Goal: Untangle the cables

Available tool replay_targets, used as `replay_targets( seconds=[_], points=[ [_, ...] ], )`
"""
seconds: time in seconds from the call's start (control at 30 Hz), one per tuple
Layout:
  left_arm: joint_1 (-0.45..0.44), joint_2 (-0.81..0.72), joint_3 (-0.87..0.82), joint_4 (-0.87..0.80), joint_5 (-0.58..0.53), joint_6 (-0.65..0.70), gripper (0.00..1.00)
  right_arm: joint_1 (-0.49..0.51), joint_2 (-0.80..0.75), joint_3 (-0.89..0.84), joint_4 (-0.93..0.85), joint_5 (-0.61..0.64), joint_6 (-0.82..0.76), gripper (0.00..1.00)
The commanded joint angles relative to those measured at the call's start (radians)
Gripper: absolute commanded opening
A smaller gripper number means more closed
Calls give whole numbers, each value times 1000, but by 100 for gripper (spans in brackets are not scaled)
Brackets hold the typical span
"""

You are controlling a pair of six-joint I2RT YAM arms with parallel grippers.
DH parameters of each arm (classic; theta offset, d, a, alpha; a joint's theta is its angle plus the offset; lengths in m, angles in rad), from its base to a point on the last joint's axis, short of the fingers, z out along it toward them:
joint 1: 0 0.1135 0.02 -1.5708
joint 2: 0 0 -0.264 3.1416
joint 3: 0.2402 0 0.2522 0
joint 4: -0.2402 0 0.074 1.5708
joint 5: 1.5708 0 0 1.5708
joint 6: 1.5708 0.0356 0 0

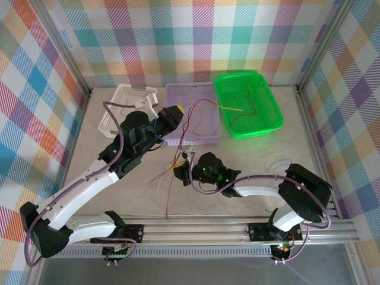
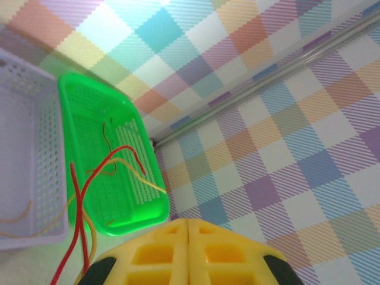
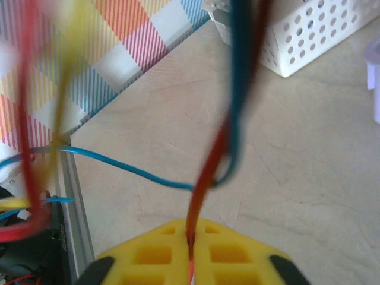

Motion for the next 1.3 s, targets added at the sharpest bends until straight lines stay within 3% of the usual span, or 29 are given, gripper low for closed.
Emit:
replay_targets(
  seconds=[0.0,0.17,0.4,0.57,0.73,1.03,1.27],
  points=[
    [-4,-48,92,-72,-74,110,0,5,-32,14,-86,46,-25,0],
    [55,-63,170,-164,-96,171,0,5,-70,-13,-171,107,-52,0],
    [203,-40,285,-313,-35,193,0,-27,-125,-59,-265,198,-26,0],
    [326,-27,345,-388,41,189,0,-119,-189,-98,-393,261,67,0],
    [385,-37,346,-415,66,190,0,-202,-302,-128,-501,307,102,0],
    [471,-44,377,-458,88,214,0,-348,-392,-161,-627,290,140,0],
    [539,-54,369,-471,56,269,0,-368,-544,-244,-546,249,96,0]
  ],
)
